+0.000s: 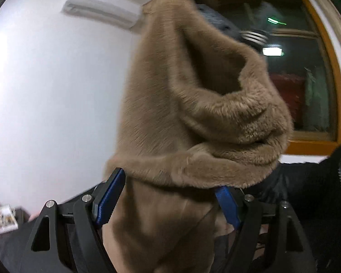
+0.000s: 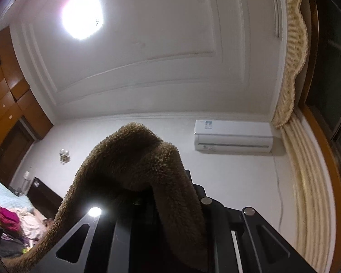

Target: Fold clothes

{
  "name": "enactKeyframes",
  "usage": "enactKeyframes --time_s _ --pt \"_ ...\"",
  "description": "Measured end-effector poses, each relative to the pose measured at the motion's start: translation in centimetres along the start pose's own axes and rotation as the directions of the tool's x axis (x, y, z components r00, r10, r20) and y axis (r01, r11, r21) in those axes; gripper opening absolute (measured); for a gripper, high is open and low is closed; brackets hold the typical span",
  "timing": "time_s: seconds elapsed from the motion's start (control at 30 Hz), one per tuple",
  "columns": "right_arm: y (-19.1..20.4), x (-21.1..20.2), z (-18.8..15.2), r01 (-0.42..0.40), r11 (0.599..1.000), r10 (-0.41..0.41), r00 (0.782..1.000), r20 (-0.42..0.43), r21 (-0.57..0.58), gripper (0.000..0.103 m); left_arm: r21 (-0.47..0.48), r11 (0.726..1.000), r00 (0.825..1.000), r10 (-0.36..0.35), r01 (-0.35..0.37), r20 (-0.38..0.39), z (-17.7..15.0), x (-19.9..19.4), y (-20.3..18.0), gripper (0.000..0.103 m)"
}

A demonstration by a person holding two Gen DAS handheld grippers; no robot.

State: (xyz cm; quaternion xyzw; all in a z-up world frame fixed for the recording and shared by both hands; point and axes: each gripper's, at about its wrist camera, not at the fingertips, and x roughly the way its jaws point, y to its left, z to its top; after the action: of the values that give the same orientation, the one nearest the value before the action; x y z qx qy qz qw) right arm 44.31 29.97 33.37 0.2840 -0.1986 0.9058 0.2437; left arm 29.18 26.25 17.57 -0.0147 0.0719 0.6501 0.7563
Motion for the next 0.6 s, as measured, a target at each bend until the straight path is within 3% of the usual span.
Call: enactKeyframes --time_s 0.2,0.27,0.6 --pt "0.4 0.0 -0.5 -0.017 1.000 0.018 0.999 -0.029 0.022 0.018 0.138 0.988 0.995 0.082 -0.074 -0.059 -1.3 1.8 -3.7 0.081" --pt "0.5 0.0 -0.7 -0.021 0.999 0.022 0.999 -0.036 0.025 0.018 0.154 0.987 0.996 0.052 -0.041 -0.072 -2.0 1.4 -4.4 0.081" --pt "1.0 -0.7 -1.3 -0.034 0.999 0.036 0.997 -0.070 0.036 0.018 0.224 0.954 0.979 0.203 -0.197 -0.004 -1.2 -0.7 -6.0 0.081"
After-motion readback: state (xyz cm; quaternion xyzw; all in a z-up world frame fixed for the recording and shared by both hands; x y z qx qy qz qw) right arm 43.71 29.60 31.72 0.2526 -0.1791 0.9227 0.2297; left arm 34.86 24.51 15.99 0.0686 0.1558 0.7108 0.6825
